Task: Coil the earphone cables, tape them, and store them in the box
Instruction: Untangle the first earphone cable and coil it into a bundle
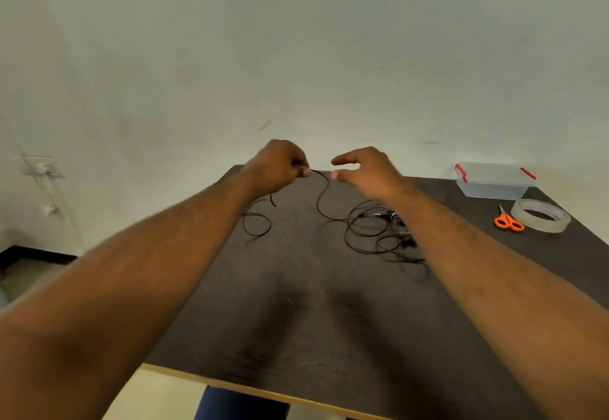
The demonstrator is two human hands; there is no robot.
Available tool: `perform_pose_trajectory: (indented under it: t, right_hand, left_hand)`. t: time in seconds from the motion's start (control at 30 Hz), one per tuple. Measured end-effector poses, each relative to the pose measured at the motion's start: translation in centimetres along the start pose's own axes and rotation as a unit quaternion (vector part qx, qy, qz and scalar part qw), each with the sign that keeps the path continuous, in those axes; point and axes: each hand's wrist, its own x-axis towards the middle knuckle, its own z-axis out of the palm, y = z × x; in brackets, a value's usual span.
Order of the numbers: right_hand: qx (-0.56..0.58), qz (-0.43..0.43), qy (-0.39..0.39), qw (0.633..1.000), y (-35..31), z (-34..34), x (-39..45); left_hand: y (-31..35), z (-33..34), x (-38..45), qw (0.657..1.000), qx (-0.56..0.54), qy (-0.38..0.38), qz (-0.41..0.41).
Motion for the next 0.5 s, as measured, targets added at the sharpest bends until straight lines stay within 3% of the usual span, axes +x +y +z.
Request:
perform_pose_trajectory:
  t: [0.13,0.23,0.4,0.5]
  right_hand:
    - [0.18,0.065,-0.03,0.981,-1.8,2.4,0.0]
    - [0.232,0.039,0.008,0.972,-1.2,2.6,0.1]
    - [0.045,-0.069,0.06,0.995,0.4,1.0,0.0]
    - [-0.132,-0.144,0.046,0.98,1.7,-0.9,0.0]
  left_hand:
    - [1.4,0.3,0.8,0.998,0.062,0.002,0.014]
    - [1.5,-0.2,1.0,0.997,0.073,0.007,0.028]
    - [0.3,-0.4,0.6,0.999,0.049,0.015,0.02]
    - [-1.4,-0.5,-0.3,0.997,0.069,0.018,0.015]
